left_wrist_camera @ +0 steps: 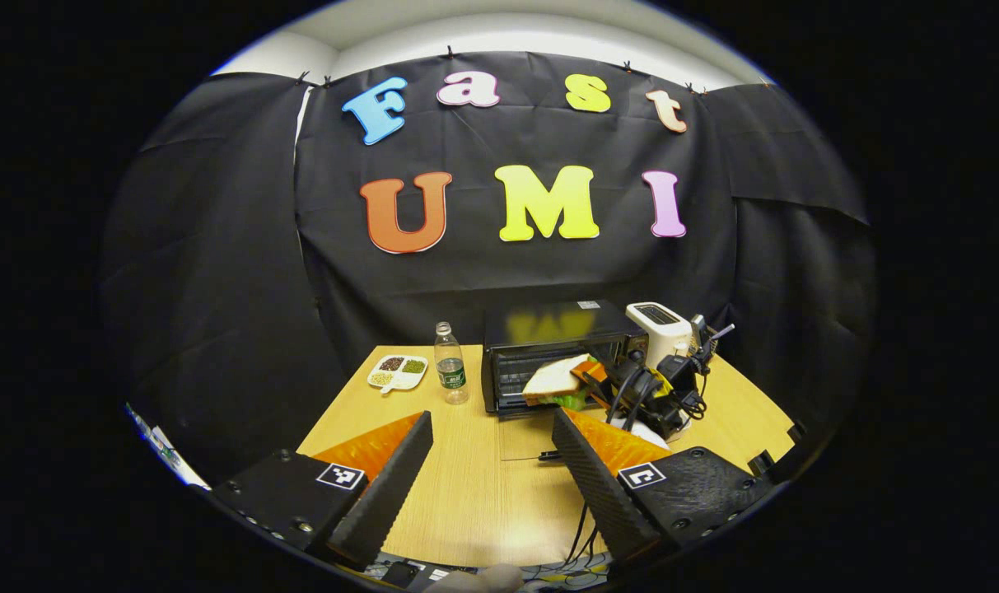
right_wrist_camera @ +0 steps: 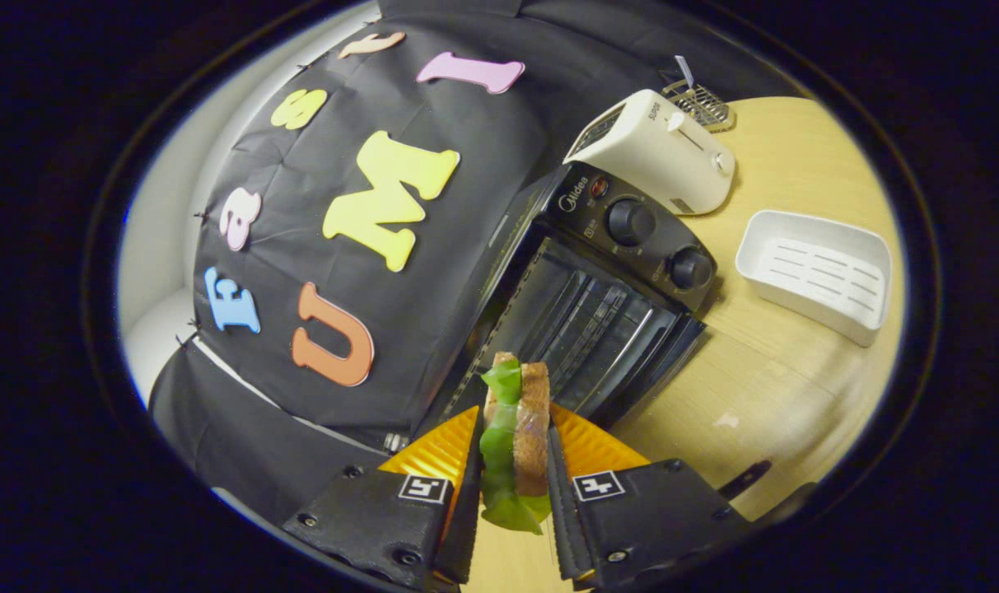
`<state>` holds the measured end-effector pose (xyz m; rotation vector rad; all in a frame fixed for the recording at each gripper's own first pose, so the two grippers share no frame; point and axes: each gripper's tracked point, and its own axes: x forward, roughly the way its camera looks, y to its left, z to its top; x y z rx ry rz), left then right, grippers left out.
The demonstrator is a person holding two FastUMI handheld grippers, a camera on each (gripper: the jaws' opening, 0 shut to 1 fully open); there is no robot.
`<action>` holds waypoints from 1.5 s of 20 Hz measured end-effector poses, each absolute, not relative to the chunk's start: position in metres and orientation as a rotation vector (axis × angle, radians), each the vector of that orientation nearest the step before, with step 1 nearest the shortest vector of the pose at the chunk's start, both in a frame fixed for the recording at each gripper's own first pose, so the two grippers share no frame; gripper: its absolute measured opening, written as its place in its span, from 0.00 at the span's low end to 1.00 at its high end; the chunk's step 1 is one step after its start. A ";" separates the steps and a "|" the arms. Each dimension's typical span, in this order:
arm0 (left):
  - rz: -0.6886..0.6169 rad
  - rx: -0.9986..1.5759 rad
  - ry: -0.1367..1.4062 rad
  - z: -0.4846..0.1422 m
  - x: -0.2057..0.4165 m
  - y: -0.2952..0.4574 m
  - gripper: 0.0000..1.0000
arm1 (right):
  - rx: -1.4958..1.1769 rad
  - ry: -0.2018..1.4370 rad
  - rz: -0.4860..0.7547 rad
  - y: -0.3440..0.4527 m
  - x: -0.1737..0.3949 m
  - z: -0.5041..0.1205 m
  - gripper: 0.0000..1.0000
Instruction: Open the electric oven with the left hand, put the food in, and close the electric oven.
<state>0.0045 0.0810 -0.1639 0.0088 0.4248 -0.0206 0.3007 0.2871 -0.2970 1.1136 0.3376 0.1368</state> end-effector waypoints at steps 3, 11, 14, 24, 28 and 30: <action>-0.026 0.015 0.428 -0.164 0.007 0.084 0.96 | 1.159 0.330 0.094 0.288 0.333 -0.308 0.41; -0.016 0.003 0.462 -0.177 0.013 0.099 0.96 | 1.148 0.307 0.012 0.279 0.392 -0.331 0.42; -0.006 0.012 0.471 -0.182 0.014 0.104 0.96 | 1.026 0.314 0.001 0.281 0.396 -0.334 0.42; 0.018 -0.032 0.471 -0.187 0.014 0.108 0.96 | 0.612 0.430 -0.062 0.259 0.371 -0.351 0.86; 0.027 -0.006 0.465 -0.182 0.017 0.115 0.96 | 0.450 0.399 -0.051 0.233 0.341 -0.326 0.89; 0.034 0.008 0.445 -0.179 0.017 0.117 0.96 | 0.388 0.384 -0.020 0.223 0.321 -0.306 0.95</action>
